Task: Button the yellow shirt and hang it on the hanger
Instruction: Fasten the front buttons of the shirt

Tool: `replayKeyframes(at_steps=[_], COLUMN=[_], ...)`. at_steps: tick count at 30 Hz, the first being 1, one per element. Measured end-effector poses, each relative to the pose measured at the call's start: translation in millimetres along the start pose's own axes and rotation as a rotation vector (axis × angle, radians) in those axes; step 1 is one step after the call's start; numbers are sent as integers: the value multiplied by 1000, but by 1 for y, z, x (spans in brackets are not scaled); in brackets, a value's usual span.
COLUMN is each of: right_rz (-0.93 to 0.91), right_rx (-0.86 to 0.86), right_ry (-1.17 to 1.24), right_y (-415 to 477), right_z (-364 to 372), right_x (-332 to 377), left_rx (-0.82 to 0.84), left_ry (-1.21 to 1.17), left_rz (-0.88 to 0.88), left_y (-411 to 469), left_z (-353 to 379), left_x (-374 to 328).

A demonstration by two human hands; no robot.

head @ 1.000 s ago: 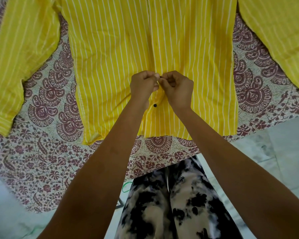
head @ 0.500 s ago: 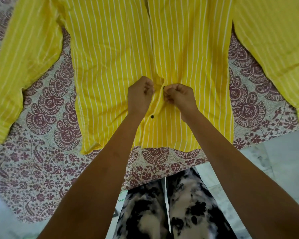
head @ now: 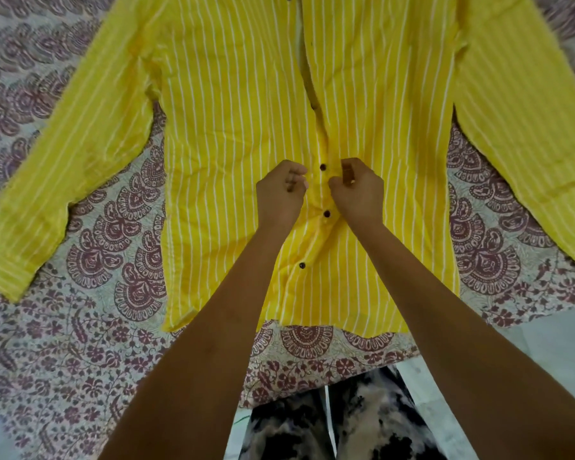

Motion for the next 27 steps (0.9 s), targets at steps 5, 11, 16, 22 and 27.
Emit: replayKeyframes(at_steps=[5, 11, 16, 22, 27], right_rz=[36, 32, 165, 131, 109], right_rx=[53, -7, -1, -17, -90], right_ry=[102, 156, 275, 311, 350], right_y=[6, 22, 29, 26, 24], right_z=[-1, 0, 4, 5, 10], right_x=[-10, -8, -14, -11, -6], left_rx=[52, 126, 136, 60, 68], left_ry=[25, 318, 569, 234, 84], left_rz=[47, 131, 226, -68, -135], left_y=[9, 27, 31, 39, 36], left_z=[15, 25, 26, 10, 0], left_x=[-16, -27, -37, -28, -30])
Point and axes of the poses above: each hand's wrist, its own y-axis towards the middle knuckle, its own z-axis out of the palm, x = y × z, the point moved 5 cm from there along y, towards the middle knuckle, and after that the axes turned 10 degrees about y, right-handed, at the moved point
